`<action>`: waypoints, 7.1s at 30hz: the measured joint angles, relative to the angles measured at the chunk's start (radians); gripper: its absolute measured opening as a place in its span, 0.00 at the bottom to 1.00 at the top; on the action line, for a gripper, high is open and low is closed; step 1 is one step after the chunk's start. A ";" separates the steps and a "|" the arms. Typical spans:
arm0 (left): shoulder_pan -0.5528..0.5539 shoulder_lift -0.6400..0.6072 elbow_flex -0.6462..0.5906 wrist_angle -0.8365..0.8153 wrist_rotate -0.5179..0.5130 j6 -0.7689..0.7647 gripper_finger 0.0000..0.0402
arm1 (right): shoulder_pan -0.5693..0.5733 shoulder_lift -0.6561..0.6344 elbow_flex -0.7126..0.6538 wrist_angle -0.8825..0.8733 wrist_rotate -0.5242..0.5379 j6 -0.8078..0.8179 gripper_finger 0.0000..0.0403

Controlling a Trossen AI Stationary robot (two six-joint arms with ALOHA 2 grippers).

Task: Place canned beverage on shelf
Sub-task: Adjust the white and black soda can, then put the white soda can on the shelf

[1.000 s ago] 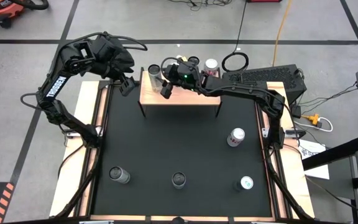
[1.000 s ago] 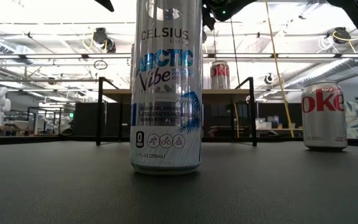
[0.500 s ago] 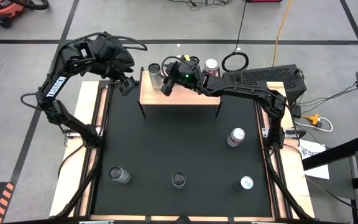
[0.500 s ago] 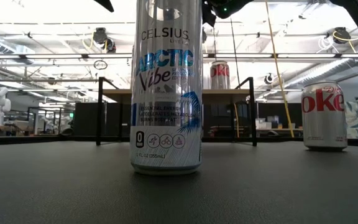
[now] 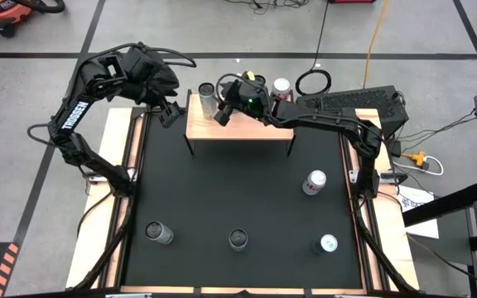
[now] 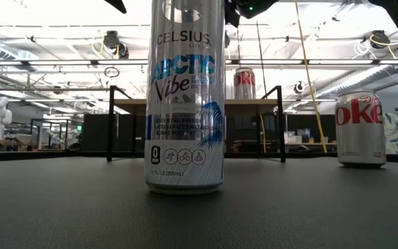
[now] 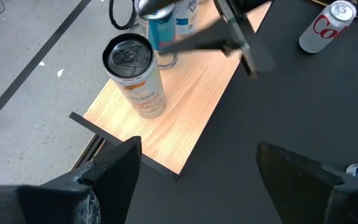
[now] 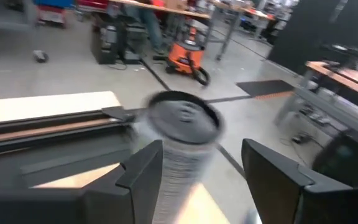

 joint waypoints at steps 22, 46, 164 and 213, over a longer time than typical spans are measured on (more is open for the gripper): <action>0.000 0.000 0.000 0.003 0.000 0.000 0.79 | 0.011 0.000 0.000 0.036 -0.053 -0.012 0.49; 0.000 0.000 0.000 0.004 0.000 0.019 0.79 | -0.012 0.000 0.000 0.036 -0.104 -0.007 0.49; -0.359 -0.387 -0.865 0.600 -0.228 -0.323 0.79 | 0.063 -0.611 0.000 -1.318 -0.102 0.328 0.52; -0.591 -0.383 -0.938 0.812 -0.236 -0.186 0.79 | 0.200 -0.620 -0.301 -1.575 -0.193 0.878 0.80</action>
